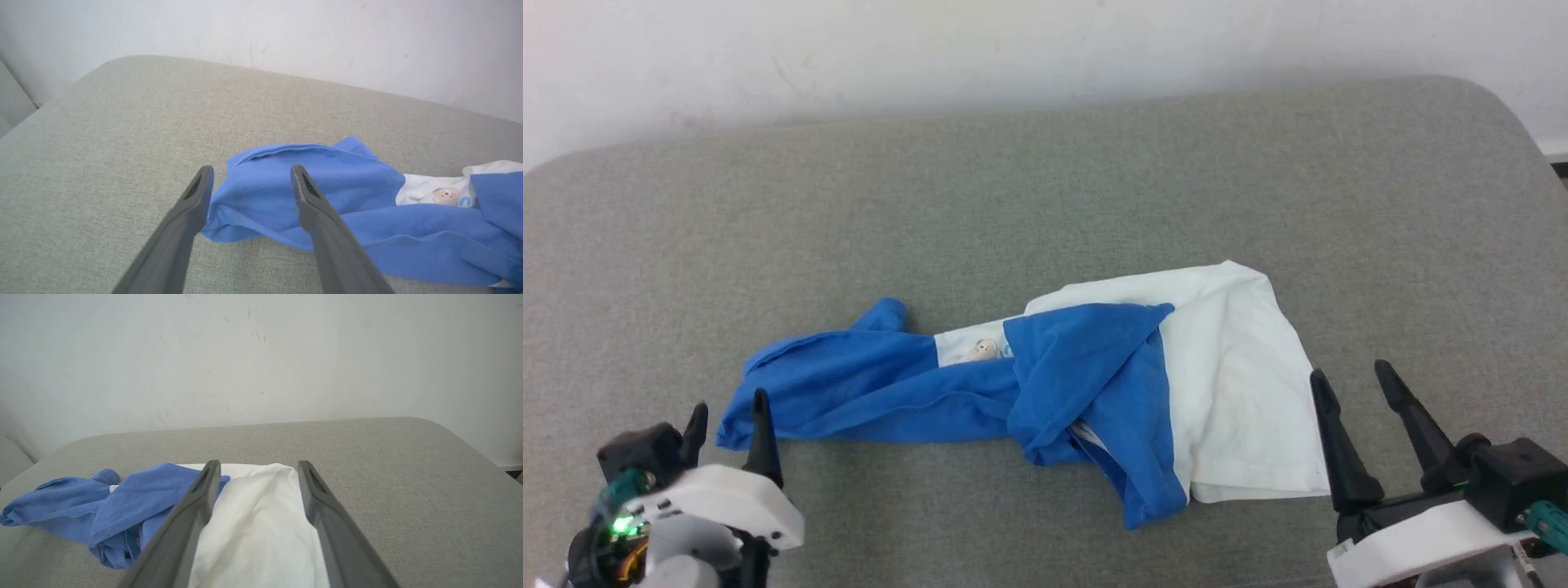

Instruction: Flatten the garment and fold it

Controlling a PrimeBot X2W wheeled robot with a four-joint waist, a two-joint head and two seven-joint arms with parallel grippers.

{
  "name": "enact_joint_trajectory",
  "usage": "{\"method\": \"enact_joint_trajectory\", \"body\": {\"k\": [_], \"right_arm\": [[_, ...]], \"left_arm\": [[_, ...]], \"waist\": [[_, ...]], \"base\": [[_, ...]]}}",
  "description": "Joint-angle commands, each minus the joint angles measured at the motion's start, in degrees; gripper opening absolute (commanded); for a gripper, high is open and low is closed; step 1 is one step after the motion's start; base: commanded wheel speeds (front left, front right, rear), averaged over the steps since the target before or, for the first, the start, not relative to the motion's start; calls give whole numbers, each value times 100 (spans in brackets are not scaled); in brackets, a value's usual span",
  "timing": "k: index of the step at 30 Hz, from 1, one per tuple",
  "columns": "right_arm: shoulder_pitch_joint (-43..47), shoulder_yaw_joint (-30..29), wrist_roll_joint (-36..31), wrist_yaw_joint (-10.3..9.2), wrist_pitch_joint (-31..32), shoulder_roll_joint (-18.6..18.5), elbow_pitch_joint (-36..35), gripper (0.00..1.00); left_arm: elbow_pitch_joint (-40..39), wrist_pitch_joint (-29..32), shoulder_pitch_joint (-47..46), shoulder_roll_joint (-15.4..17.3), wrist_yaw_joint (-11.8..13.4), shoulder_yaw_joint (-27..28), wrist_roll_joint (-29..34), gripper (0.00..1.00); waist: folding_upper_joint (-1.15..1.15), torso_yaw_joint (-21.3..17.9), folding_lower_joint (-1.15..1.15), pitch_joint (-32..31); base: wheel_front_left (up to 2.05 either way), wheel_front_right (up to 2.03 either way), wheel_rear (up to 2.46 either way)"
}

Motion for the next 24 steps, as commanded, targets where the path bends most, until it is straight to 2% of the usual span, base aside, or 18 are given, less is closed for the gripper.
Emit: {"method": "enact_joint_trajectory", "body": {"k": [1,4,7,15,24], "right_arm": [[45,31,-19,-5,32,19,-6,100],[58,103,-44,-5,104,19,21,100],[59,165,-84,-5,177,19,59,100],[9,445,-36,-5,410,-62,250,100],[-670,1622,639,-5,1068,-220,1336,100]], "left_arm": [[-100,-306,91,-69,33,30,137,100],[-369,-778,238,-291,47,-11,377,100],[-687,-912,347,-504,-28,-3,677,100],[-1430,-932,744,-1182,-536,368,1663,100],[-1337,-933,839,-1637,-1014,622,2144,100]], "waist": [[0,29,1,-80],[0,63,1,-185],[0,131,1,-278],[0,354,1,-400],[0,692,1,-305]], "base": [[0,0,0],[0,0,0],[0,0,0],[0,0,0],[0,0,0]]}}
